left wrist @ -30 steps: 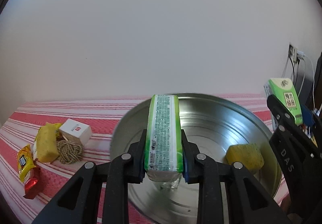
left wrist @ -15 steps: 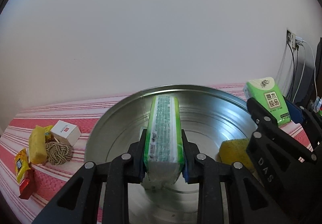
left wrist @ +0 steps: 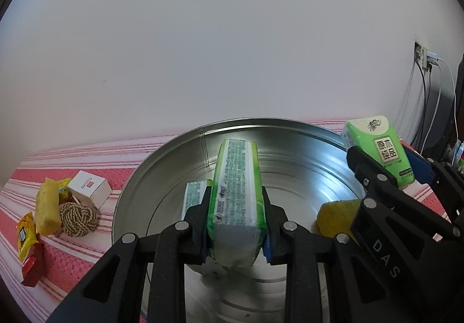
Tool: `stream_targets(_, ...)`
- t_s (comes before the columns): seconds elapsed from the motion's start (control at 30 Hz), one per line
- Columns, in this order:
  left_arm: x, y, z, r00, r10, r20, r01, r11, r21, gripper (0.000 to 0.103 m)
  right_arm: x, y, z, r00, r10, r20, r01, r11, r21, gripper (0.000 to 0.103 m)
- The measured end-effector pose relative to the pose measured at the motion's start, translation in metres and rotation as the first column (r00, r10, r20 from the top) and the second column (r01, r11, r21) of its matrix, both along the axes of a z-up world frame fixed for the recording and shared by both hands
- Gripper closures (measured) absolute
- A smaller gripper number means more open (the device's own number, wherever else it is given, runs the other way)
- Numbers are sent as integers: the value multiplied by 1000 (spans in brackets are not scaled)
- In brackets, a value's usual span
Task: Organize objects
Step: 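Carry both green tissue packs over the tin and release them inside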
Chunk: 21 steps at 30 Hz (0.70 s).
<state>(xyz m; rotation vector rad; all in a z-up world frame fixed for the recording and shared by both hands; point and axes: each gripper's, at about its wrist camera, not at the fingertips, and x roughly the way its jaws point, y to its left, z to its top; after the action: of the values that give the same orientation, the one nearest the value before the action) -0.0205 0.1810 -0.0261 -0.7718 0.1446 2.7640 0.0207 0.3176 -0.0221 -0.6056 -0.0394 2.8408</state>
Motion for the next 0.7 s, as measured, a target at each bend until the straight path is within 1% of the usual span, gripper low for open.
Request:
stream_targets(0.2,3,1,0,1000,6,0,-6,1000,-6,73,-2,5,1,1000,28,5,-28,999,-45,53)
stream_targets(0.3,5,0,2,1000,13,4,-13,1000,2,71,-1,6,2,999,44,2,-44,997,-66,52)
stream_targets(0.33,6,0,4,1000,18,0,-18,1000,1,67,1,7,3,999,45,-13,-46,996,-71,51)
stream_targets(0.37,8,-2,7,1000,26,-6,-26,1000,0,64,3,5,3,999,41,-21,-43,997,-67,45)
stream_targets(0.4,10,-3,9,999,33,-9,-33,999,1,48,6,6,5,999,26,-36,-28,998,-59,41)
stream_targets(0.43,12,-5,12,999,40,-9,-40,999,5,26,8,8,7,999,12,-53,-15,998,-61,31)
stream_targets(0.47,15,-7,15,999,52,-13,-52,999,13,17,10,11,10,997,2,-74,-7,997,-73,19)
stream_targets(0.5,19,-9,19,998,61,-28,-60,998,27,12,16,16,13,994,-8,-110,-3,995,-100,13)
stream_targets(0.53,24,-11,22,997,66,-49,-64,997,41,12,19,19,15,991,-17,-133,1,993,-115,6)
stream_targets(0.6,31,-11,27,995,66,-71,-64,998,29,12,27,24,18,983,-44,-179,20,990,-137,6)
stream_targets(0.7,36,-10,29,995,69,-73,-69,998,5,12,28,27,20,979,-69,-191,40,988,-150,4)
